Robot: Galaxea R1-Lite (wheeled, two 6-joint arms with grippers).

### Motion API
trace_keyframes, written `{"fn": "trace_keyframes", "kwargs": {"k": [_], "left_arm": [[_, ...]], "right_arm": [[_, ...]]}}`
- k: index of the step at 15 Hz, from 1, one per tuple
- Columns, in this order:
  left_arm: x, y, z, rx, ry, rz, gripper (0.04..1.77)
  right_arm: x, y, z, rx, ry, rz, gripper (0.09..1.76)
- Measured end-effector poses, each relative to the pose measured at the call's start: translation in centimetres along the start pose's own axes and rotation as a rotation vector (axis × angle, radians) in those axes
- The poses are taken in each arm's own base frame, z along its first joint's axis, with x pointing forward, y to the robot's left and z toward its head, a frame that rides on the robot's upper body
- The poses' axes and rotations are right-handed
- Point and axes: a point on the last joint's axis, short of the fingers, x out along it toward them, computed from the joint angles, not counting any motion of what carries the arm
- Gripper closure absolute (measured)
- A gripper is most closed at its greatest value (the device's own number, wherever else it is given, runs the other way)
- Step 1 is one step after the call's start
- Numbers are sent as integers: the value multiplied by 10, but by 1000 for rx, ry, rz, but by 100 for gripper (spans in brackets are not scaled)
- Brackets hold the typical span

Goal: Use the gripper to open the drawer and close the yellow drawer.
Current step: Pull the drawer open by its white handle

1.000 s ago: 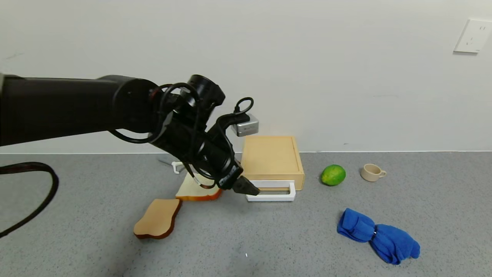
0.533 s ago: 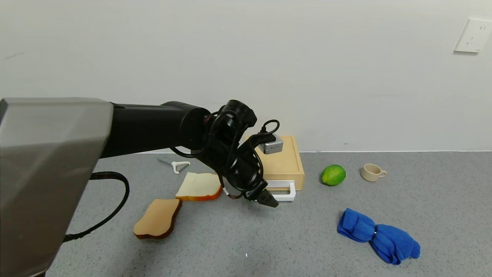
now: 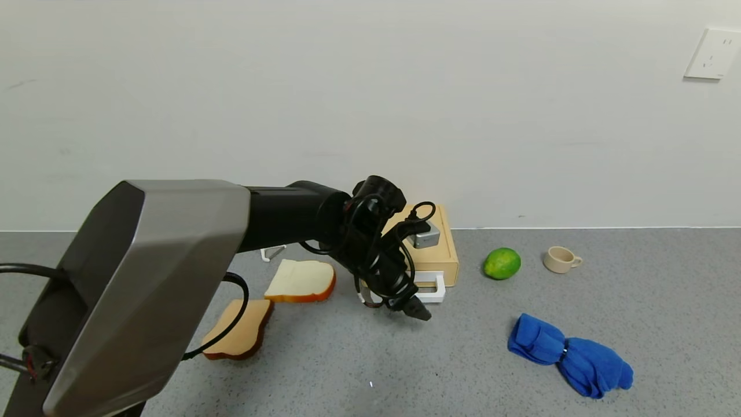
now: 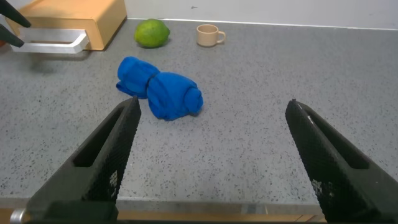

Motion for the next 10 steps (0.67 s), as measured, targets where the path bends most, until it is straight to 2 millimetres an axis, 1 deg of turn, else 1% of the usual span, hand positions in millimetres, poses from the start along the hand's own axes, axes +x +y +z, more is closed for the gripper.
{"fn": "trace_keyframes", "kwargs": {"k": [5,10], "left_arm": [[23,8,0,15,-42,9,9],[30,10,-4,9,-30,2,9]], "right_arm": [[0,0,0,0,0,0,14],[0,0,0,1,0,0,14]]}}
